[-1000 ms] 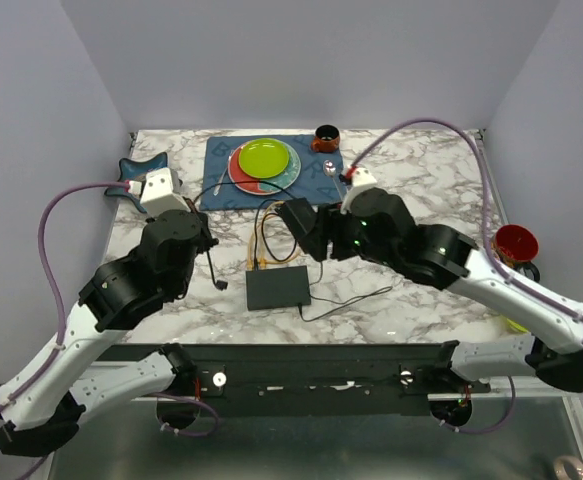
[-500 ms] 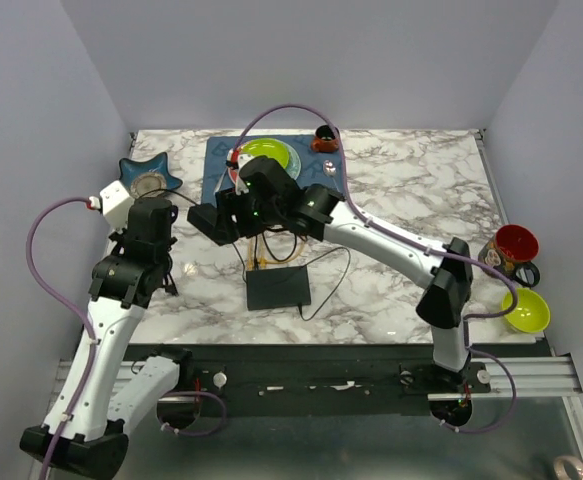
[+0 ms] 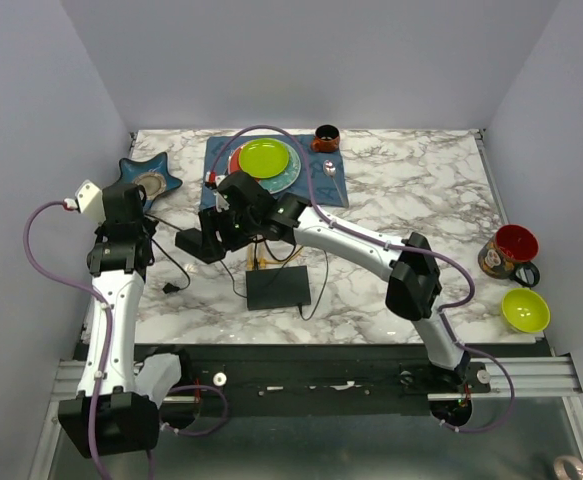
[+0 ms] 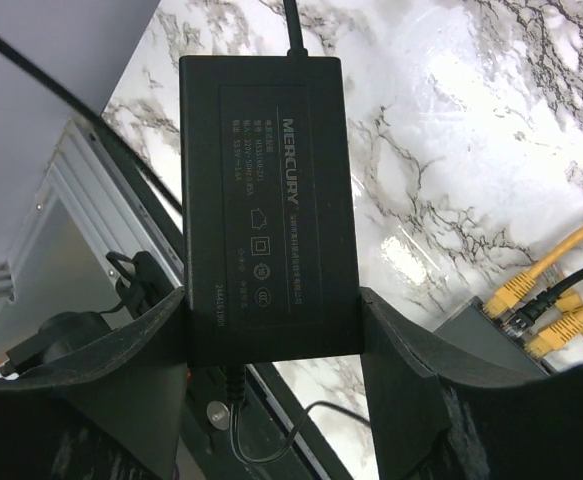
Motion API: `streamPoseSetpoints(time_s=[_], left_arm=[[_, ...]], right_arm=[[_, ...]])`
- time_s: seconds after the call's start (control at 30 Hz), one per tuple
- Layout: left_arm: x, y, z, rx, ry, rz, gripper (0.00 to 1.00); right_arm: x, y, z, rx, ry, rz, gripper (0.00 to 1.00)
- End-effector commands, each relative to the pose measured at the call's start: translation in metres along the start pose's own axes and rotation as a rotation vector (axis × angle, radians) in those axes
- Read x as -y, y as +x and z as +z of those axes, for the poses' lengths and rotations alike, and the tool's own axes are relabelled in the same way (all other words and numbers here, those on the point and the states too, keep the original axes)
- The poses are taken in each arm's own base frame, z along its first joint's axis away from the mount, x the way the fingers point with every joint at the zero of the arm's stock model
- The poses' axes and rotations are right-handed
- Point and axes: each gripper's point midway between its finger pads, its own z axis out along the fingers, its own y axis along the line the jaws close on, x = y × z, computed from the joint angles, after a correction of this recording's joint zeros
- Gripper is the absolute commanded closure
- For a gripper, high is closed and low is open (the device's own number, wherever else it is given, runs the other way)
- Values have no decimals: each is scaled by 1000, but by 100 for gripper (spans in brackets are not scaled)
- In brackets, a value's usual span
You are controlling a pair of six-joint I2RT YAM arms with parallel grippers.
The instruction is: Pull the plug from the switch port
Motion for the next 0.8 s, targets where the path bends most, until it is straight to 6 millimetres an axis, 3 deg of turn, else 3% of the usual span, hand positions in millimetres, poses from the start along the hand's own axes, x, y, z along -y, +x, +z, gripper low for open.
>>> streamPoseSetpoints(time_s=[0.0, 0.03, 0.1, 0.2, 0.33, 0.43, 0.47, 0.5, 0.57, 0.6, 0.63, 0.67, 0.7, 0.73, 0.77], left_arm=[[20, -17, 17, 21, 30, -60, 100], [13, -15, 23, 9, -8, -60, 100], [-4, -8, 35, -24, -73, -64, 100], [-19, 1, 44, -47, -117, -110, 89], [-29, -5, 45, -37, -159, -159, 30], [-28, -7, 42, -44, -157, -177, 13], [-25, -7, 40, -51, -144, -178, 12], [-21, -5, 38, -63, -123, -185, 11], [-15, -4, 31, -76, -78, -195, 9], [-8, 2, 27, -108, -37, -208, 9], [-4, 7, 22, -128, -3, -216, 9], [5, 4, 11, -117, 60, -232, 9], [14, 19, 4, -156, 118, -222, 9], [28, 31, -6, -196, 195, -222, 3], [37, 34, -21, -187, 267, -221, 2]], right_arm=[[-17, -15, -9, 54, -53, -48, 48], [-9, -6, -9, 38, -29, -48, 31], [-5, -13, -24, 79, 9, -64, 22], [4, -13, -35, 95, 67, -84, 13], [15, -18, -63, 130, 155, -89, 11], [36, -18, -79, 174, 266, -77, 11], [34, -26, -100, 218, 277, -69, 12], [49, -18, -103, 218, 334, -53, 12], [67, -12, -120, 234, 388, -26, 18], [72, -16, -138, 273, 407, -15, 24], [96, 13, -133, 217, 460, -6, 39], [115, 20, -137, 209, 494, 20, 52], [122, 24, -142, 215, 490, 48, 66], [142, 51, -135, 153, 518, 64, 89], [155, 56, -136, 147, 537, 84, 96]])
